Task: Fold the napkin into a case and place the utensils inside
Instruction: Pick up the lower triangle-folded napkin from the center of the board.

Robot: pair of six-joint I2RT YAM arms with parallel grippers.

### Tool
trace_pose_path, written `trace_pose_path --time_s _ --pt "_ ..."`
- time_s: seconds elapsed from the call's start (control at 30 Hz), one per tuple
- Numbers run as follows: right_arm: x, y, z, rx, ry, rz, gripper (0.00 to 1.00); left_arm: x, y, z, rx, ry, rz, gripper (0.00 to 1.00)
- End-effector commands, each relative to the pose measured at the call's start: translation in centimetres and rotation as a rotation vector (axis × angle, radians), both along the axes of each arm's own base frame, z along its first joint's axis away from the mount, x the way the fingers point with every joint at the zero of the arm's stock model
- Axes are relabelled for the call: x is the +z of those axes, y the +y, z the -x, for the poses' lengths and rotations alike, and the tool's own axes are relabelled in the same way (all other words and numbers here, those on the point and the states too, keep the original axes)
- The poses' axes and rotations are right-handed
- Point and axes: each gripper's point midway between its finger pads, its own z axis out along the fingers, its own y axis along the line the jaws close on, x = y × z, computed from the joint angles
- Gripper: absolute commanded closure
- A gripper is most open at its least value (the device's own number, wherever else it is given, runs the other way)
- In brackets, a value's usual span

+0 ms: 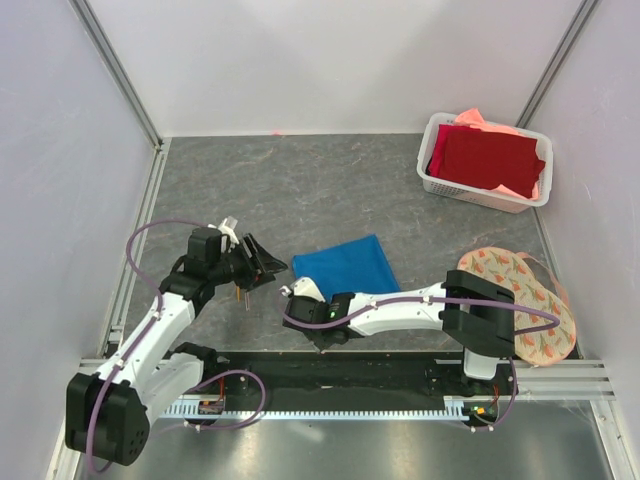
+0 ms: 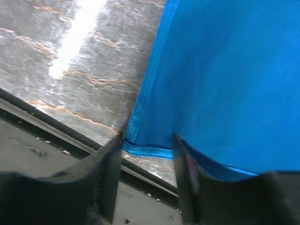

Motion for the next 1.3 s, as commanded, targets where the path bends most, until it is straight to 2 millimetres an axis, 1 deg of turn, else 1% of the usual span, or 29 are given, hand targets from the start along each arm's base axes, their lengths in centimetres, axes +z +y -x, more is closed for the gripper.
trace_pose_path --time_s 0.0,0.03,0.07,0.13,0.17,0.23,0.27,0.3,0.43,0.53,0.57,0.63,0.67,0.7,0.73,0.77,0.9,1.0,1.07,1.1,1.13,1.17,1.2,1.27 --pt "-3.5 -2.3 0.4 -0.032 -0.008 0.093 0.58 0.0 0.7 -0.6 0.021 -0.012 -0.018 0.36" --pt "-3.5 -2.2 0.3 -0.033 -0.014 0.092 0.63 -0.2 0.8 -0.6 0.020 -0.007 -0.023 0.36" --pt "-3.4 -2.2 0.1 -0.034 -0.024 0.088 0.70 -0.3 0.8 -0.6 0.018 -0.005 -0.024 0.35" --pt "-2.9 -1.7 -0.2 -0.043 -0.040 0.066 0.77 -0.7 0.8 -0.6 0.009 -0.002 -0.028 0.33" --pt "-2.6 -1.5 -0.4 -0.047 -0.049 0.056 0.84 -0.6 0.5 -0.5 -0.012 -0.004 -0.017 0.33" --pt "-1.6 -0.5 -0.8 -0.052 -0.064 0.023 0.90 -1.0 0.4 -0.5 -0.034 0.010 -0.022 0.33" --pt "-1.2 -0.1 -0.9 -0.057 -0.064 0.007 0.96 -1.1 0.1 -0.4 -0.052 0.013 -0.013 0.31" --pt "-0.6 0.6 -1.1 -0.064 -0.069 -0.019 1.00 -1.2 0.0 -0.4 -0.065 0.015 -0.014 0.30" --pt "1.3 2.2 -1.5 -0.114 -0.074 -0.116 1.00 -1.4 -0.2 -0.4 -0.082 0.032 -0.008 0.26" --pt "2.5 3.0 -1.6 -0.153 -0.052 -0.204 1.00 -1.7 -0.3 -0.6 -0.076 0.048 -0.009 0.21" --pt "3.1 3.5 -1.8 -0.168 -0.051 -0.251 1.00 -2.1 -0.2 -0.7 -0.069 0.068 -0.009 0.20" --pt "3.8 3.4 -1.6 -0.197 -0.026 -0.309 1.00 -2.7 -0.4 -0.6 -0.072 0.099 -0.006 0.19" --pt "4.3 3.8 -1.8 -0.210 -0.020 -0.353 1.00 -3.4 -0.4 -0.6 -0.070 0.132 -0.008 0.19" --pt "4.8 3.5 -1.7 -0.221 -0.010 -0.381 1.00 -3.6 -0.5 -0.7 -0.071 0.139 -0.008 0.19" --pt "5.1 3.7 -1.6 -0.221 0.004 -0.405 1.00 -3.7 -0.6 -0.8 -0.070 0.145 -0.005 0.18" --pt "5.5 3.8 -1.8 -0.225 0.006 -0.431 1.00 -4.0 -0.7 -0.9 -0.065 0.160 0.001 0.18" --pt "7.2 3.3 -2.0 -0.236 0.008 -0.490 1.00 -4.8 -1.1 -1.7 -0.058 0.186 0.010 0.18" --pt "7.7 3.1 -2.1 -0.237 0.017 -0.522 1.00 -4.9 -1.7 -2.3 -0.058 0.190 0.036 0.18" --pt "7.6 2.8 -2.2 -0.242 0.024 -0.533 1.00 -5.2 -2.2 -2.7 -0.062 0.201 0.051 0.17" --pt "7.8 2.7 -2.2 -0.244 0.026 -0.541 1.00 -5.0 -2.4 -3.0 -0.062 0.195 0.056 0.17" --pt "7.9 2.6 -2.2 -0.243 0.026 -0.548 1.00 -5.4 -2.5 -3.2 -0.061 0.208 0.058 0.17" --pt "7.7 2.3 -2.3 -0.252 0.027 -0.550 1.00 -5.3 -2.8 -3.4 -0.064 0.202 0.063 0.17" --pt "7.9 2.2 -2.4 -0.254 0.026 -0.561 1.00 -5.2 -3.1 -3.7 -0.068 0.198 0.061 0.17" --pt "7.8 1.8 -2.5 -0.263 0.026 -0.565 1.00 -6.1 -3.2 -3.8 -0.061 0.226 0.047 0.17"
